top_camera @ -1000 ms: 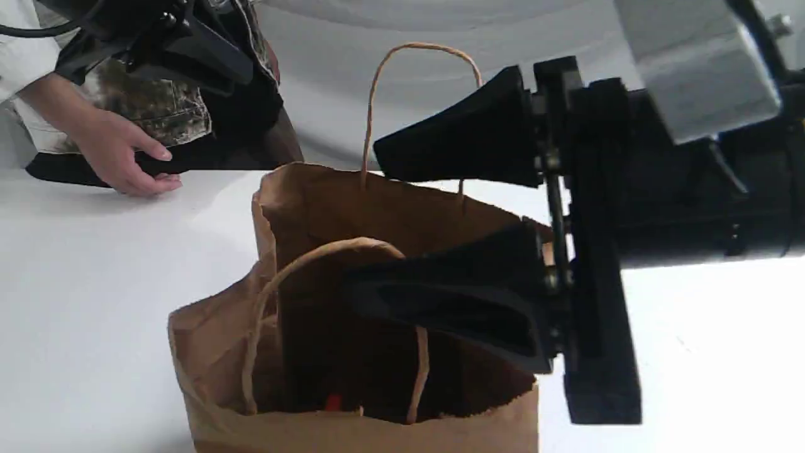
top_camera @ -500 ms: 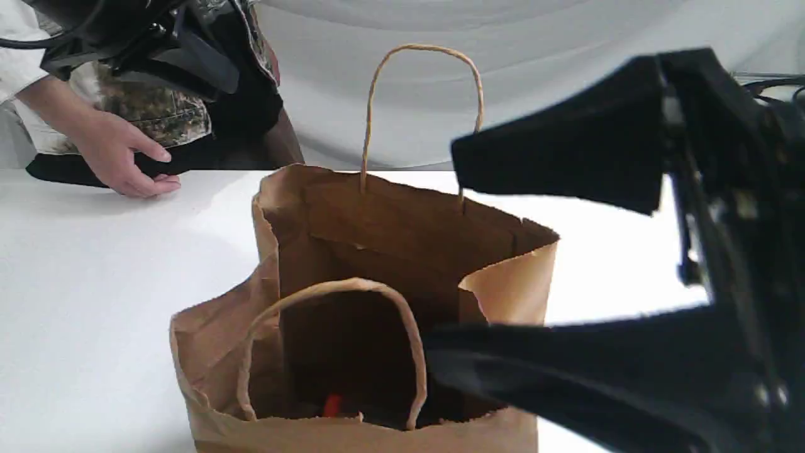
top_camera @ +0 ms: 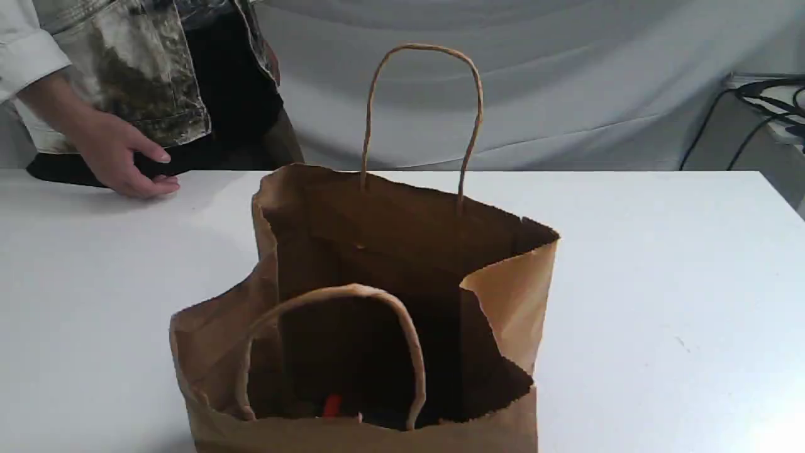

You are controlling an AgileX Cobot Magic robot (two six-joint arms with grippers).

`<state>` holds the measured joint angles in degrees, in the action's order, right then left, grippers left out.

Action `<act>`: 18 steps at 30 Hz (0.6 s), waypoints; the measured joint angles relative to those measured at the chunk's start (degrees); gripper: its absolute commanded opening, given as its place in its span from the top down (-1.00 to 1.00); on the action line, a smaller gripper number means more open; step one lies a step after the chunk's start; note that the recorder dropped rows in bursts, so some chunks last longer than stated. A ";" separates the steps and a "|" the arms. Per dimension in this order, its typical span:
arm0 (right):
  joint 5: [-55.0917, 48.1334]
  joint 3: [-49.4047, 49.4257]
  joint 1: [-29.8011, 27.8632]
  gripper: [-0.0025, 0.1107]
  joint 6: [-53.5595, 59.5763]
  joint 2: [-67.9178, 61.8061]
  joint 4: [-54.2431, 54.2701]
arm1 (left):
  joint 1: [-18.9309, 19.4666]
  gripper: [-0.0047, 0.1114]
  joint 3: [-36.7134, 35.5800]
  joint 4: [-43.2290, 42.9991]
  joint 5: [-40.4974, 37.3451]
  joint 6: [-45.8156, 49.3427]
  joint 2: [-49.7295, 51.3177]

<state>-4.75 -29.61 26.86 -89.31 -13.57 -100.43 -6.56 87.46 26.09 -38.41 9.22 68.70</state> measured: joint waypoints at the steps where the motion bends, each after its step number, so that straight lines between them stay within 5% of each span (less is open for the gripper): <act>1: -1.98 0.45 0.00 -0.21 -0.14 1.57 0.00 | 0.00 0.58 -3.24 0.00 2.93 1.08 -2.62; 13: -12.18 2.45 0.00 0.03 -0.57 7.79 0.22 | 0.00 0.58 -42.97 0.00 30.87 4.48 -36.55; 18: -19.42 3.47 0.00 0.42 -0.57 7.79 3.31 | 0.00 0.58 -52.73 0.04 36.30 4.48 -50.25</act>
<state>-24.17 -26.14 26.86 -89.88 -5.79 -97.13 -6.56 34.73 26.13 -2.11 13.70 18.44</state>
